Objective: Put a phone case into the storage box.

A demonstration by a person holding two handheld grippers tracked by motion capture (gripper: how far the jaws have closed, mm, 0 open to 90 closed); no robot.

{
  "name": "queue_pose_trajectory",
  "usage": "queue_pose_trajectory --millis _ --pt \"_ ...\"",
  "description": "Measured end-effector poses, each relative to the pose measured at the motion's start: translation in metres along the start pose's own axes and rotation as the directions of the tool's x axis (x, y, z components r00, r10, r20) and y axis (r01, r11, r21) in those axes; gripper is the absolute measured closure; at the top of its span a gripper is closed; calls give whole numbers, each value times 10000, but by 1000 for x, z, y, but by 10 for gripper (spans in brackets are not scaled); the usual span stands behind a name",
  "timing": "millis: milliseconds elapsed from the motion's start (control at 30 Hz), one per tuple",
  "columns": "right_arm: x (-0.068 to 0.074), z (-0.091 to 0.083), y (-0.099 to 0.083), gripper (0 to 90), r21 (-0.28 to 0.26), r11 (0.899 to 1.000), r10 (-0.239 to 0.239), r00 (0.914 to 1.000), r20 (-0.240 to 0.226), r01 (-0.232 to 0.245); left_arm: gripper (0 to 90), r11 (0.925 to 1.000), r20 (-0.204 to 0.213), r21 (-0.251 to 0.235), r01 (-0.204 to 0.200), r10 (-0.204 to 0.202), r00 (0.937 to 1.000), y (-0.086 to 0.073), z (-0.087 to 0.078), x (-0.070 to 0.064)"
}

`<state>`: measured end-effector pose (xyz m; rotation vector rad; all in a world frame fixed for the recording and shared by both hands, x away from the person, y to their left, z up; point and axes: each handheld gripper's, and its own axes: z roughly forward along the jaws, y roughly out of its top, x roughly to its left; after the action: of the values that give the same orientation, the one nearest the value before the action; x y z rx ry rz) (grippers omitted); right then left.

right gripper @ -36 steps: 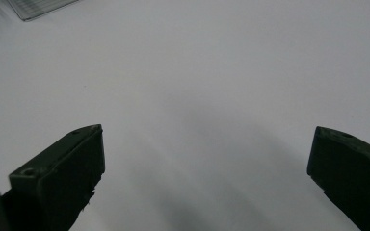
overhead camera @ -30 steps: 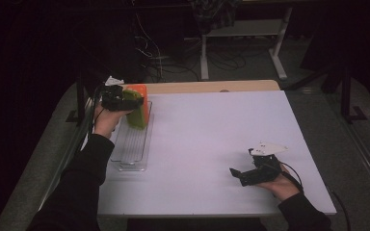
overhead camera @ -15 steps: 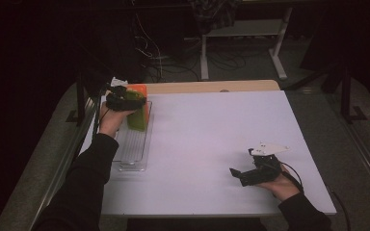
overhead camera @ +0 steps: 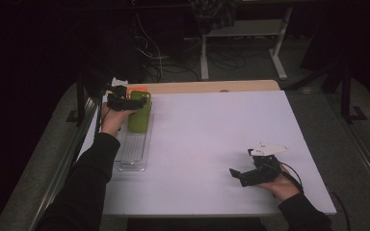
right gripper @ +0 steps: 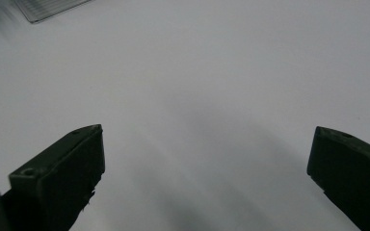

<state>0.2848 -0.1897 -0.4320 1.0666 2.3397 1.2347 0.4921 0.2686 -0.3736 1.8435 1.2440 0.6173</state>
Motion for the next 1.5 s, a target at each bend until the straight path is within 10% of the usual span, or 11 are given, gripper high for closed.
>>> queue_pose_trajectory --millis 833,1500 --pt "1 0 0 0 55 10000 0 10000 -30 0 0 9982 1807 -5 -592 583 9818 12 -53 -15" --pt "1 -1 1 0 -14 10000 -8 10000 -53 8 0 9849 3751 -226 -1714 1673 9118 -18 -98 -62"
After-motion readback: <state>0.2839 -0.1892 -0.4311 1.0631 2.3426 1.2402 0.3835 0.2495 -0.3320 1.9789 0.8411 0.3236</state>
